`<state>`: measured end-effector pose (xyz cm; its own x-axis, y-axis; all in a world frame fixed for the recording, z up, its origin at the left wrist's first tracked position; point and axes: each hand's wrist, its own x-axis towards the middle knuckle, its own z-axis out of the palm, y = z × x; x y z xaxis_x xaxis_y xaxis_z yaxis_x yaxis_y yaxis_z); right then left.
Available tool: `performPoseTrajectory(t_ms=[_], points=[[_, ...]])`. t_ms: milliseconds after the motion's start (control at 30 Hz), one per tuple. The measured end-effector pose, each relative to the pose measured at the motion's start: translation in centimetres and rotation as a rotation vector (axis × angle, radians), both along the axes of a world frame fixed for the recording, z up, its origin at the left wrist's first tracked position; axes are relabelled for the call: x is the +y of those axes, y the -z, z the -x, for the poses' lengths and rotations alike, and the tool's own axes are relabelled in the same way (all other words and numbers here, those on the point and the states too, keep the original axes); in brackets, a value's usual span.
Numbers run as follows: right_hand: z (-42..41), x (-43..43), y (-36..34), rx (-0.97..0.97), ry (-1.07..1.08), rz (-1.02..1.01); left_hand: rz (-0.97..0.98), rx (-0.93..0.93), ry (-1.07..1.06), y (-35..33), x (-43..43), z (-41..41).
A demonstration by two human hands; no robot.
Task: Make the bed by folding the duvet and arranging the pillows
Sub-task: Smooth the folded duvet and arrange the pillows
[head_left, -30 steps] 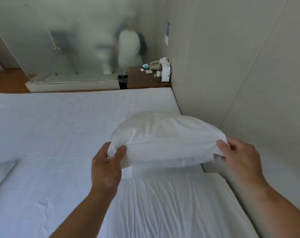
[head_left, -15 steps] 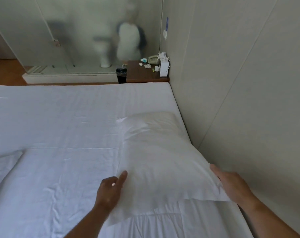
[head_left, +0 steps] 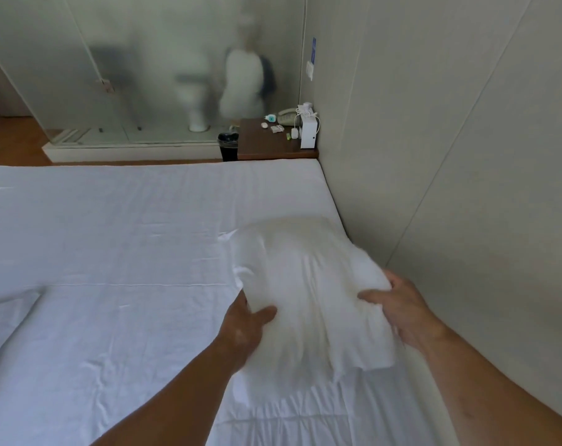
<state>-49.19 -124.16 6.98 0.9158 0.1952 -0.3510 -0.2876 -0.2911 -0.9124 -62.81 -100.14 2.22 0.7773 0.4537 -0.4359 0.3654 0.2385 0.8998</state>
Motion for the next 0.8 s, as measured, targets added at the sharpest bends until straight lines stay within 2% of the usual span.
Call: performPoseTrajectory(t_ms=[100, 167, 233, 333, 400, 467, 533, 600, 667, 733, 800], points=[[1.7, -0.9, -5.9, -0.135, -0.007, -0.043, -0.060, -0.151, 0.023, -5.0, -1.0, 1.6], [4.7, -3.5, -8.8, -0.192, -0.031, -0.029, -0.130, -0.183, 0.074, -7.3, -1.9, 5.0], [9.5, -7.4, -9.7, -0.170, -0.035, -0.016, -0.233, -0.168, 0.141, -8.4, -3.8, 10.0], [18.7, -12.9, -7.0, -0.091, -0.041, 0.101, -0.271, -0.155, 0.158, -7.7, -7.2, 17.9], [23.8, -15.9, -3.7, 0.013, -0.055, 0.061, -0.256, -0.154, 0.165, -4.9, -8.4, 21.5], [26.2, -19.0, 1.1, 0.195, -0.081, 0.107, -0.262, -0.028, 0.208, -1.9, -8.7, 23.8], [26.2, -21.1, 4.7, 0.272, -0.142, 0.118, -0.264, 0.142, 0.244, 0.4, -8.3, 25.1], [24.0, -19.1, 3.1, 0.314, -0.230, 0.165, -0.215, 0.274, 0.225, 1.3, -7.4, 24.4], [21.2, -16.9, 2.0, 0.314, -0.095, 0.078, -0.060, 0.334, 0.108, 0.6, -6.1, 21.8], [18.6, -14.2, 1.3, 0.262, 0.041, 0.113, 0.086, 0.304, 0.029, -0.6, -4.7, 18.4], [17.5, -12.0, 1.3, 0.198, 0.037, 0.154, 0.077, 0.322, 0.075, -0.7, -4.1, 15.9]])
